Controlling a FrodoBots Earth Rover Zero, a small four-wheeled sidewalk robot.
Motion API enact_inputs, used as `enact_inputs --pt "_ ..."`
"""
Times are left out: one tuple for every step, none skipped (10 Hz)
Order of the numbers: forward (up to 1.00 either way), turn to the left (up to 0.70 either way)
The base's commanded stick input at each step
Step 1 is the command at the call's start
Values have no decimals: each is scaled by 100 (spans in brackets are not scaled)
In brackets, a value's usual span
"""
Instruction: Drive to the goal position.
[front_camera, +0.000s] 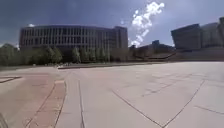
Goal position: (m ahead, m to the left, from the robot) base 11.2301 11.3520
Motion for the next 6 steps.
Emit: enact_inputs --pt "85 16" --pt "85 4" --pt "85 1" --pt "85 1" --pt "85 1" --pt "85 1"
